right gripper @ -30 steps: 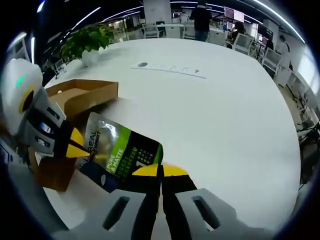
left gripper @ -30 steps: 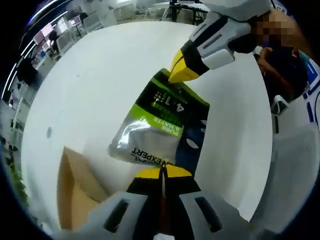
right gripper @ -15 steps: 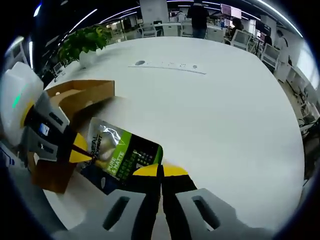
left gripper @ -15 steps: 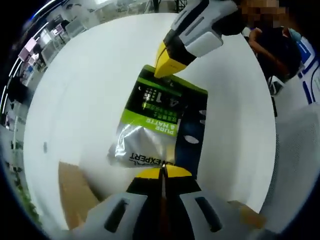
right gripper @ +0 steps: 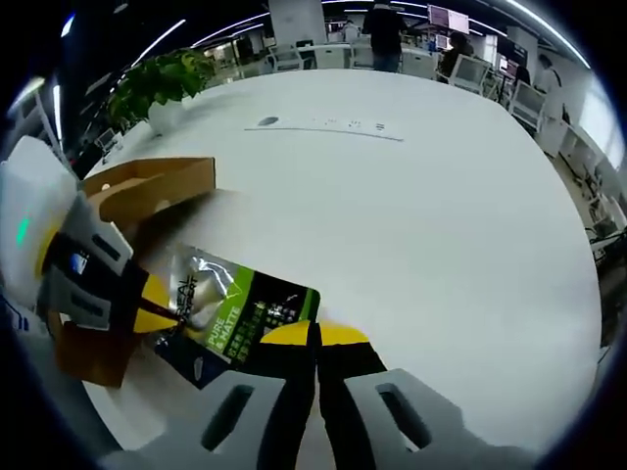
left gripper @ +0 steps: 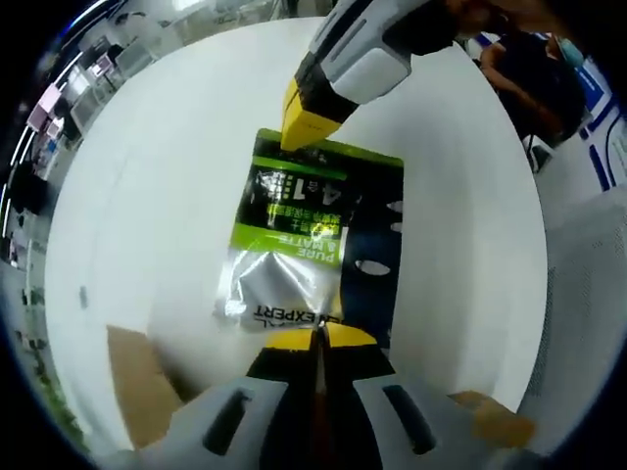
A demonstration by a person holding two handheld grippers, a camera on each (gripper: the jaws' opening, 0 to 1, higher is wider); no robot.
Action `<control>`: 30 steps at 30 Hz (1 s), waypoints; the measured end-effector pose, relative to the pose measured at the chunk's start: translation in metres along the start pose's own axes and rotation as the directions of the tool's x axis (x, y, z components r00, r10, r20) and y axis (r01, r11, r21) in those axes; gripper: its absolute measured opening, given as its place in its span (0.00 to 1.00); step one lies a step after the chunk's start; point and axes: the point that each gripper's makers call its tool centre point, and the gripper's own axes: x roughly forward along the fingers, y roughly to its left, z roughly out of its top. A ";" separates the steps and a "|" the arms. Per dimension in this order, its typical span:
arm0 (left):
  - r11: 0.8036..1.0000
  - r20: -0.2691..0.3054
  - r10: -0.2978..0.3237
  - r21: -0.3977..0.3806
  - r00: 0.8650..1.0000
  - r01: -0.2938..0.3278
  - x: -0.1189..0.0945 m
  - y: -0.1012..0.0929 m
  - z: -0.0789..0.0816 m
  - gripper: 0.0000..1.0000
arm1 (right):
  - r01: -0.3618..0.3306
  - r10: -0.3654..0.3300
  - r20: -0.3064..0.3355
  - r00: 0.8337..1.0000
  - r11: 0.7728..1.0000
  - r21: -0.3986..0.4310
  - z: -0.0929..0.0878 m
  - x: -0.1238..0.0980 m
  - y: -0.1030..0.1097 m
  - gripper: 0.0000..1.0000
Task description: Operate the shoe box by opening the lid, removing the specified soft item, and placing it in the target area until the item is outside and the box remains undamaged.
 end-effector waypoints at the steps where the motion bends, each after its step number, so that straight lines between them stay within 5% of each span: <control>1: 1.000 0.002 -0.001 -0.003 1.000 0.001 0.000 0.000 0.000 0.00 | 0.001 -0.001 0.001 1.000 1.000 0.000 0.000 0.001 -0.001 0.00; 18: 0.998 -0.007 0.030 0.051 1.000 -0.029 -0.012 -0.004 -0.003 0.07 | 0.009 -0.009 -0.005 1.000 1.000 -0.008 -0.002 0.001 -0.007 0.00; 30: 0.999 0.087 0.047 -0.017 0.995 -0.046 -0.038 0.000 0.007 0.15 | 0.015 -0.015 -0.019 1.000 1.000 -0.004 -0.004 0.001 -0.003 0.01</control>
